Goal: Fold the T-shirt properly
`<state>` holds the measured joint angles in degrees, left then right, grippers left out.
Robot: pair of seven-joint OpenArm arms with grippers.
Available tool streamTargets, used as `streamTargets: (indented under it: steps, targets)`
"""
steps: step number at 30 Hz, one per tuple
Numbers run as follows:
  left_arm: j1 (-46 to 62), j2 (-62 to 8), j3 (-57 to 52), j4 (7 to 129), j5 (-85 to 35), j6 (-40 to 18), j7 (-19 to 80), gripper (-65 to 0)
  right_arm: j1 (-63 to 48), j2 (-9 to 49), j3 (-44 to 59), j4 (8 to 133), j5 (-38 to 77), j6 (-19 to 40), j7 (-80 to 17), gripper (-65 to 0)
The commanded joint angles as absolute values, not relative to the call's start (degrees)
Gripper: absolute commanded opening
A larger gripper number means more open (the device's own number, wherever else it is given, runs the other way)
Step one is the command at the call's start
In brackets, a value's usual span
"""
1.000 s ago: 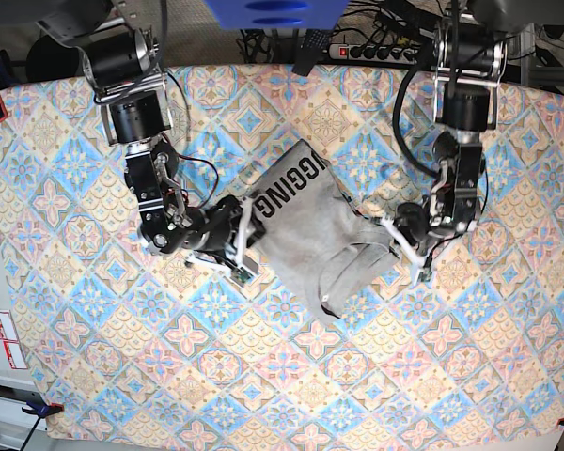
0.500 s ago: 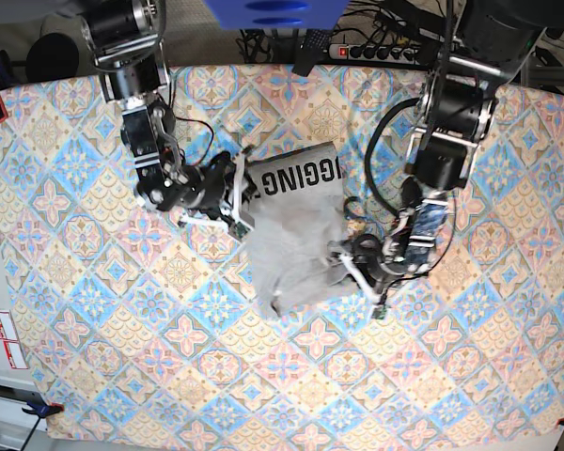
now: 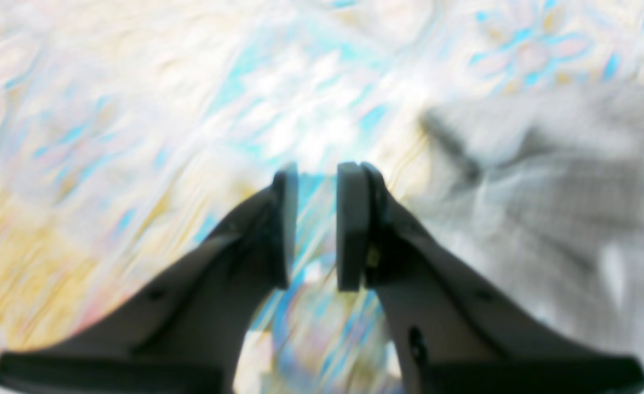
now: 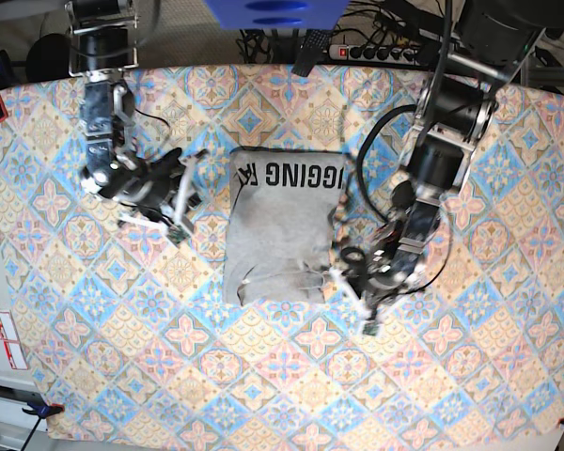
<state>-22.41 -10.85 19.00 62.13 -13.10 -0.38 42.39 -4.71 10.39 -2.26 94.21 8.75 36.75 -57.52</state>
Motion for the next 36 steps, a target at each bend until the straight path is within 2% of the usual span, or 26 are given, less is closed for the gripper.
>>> streamTargets:
  steps: [1, 4, 6, 9, 13, 16, 22, 27, 33, 36]
  targets:
    - [-20.18, -12.18, 16.66, 68.7, -13.05, -0.4, 44.62, -54.2, -5.49, 10.59, -0.22, 96.04, 9.63, 37.23, -56.75, -52.9]
    - [-9.1, -13.85, 10.07, 85.67, -12.88, -0.4, 52.35, -54.2, -9.54, 10.59, 5.93, 98.95, 9.63, 37.23, -56.75, -53.0]
    - [-3.03, -15.87, 7.25, 92.7, -12.88, -0.48, 55.25, -54.2, -12.44, 10.59, 8.57, 101.41, 9.63, 37.23, -56.84, -53.0]
    - [6.81, -17.8, 1.54, 100.62, -12.88, -0.48, 54.55, -54.2, -16.57, 10.86, 12.35, 104.66, 9.63, 37.23, -56.84, -54.0]
    - [18.95, -18.07, -7.52, 112.31, -12.88, -0.57, 53.76, -54.2, -21.67, 12.09, 16.66, 106.86, 9.71, 37.23, -56.84, -59.2]
    - [26.24, -18.07, -13.05, 117.14, -12.97, -0.57, 53.58, -54.2, -25.45, 12.09, 19.3, 107.21, 9.71, 37.23, -56.84, -60.1]
    - [37.76, -17.8, -19.91, 119.16, -13.58, -0.66, 53.23, -54.3, -33.63, 12.09, 25.54, 107.21, 9.71, 37.23, -56.48, -60.1]
    - [50.07, -18.07, -22.99, 119.34, -18.33, -0.66, 44.97, -57.6, -40.22, 12.09, 28.88, 107.3, 9.71, 37.23, -56.4, -60.2]
    - [62.9, -18.15, -22.46, 118.55, -18.86, -0.66, 37.85, -58.2, -46.81, 11.82, 30.37, 105.63, 9.71, 37.23, -56.4, -60.2]
    - [64.75, -18.24, -18.59, 114.59, -17.89, -0.66, 36.35, -58.3, -48.31, 11.82, 29.93, 102.73, 9.71, 37.23, -56.4, -60.2]
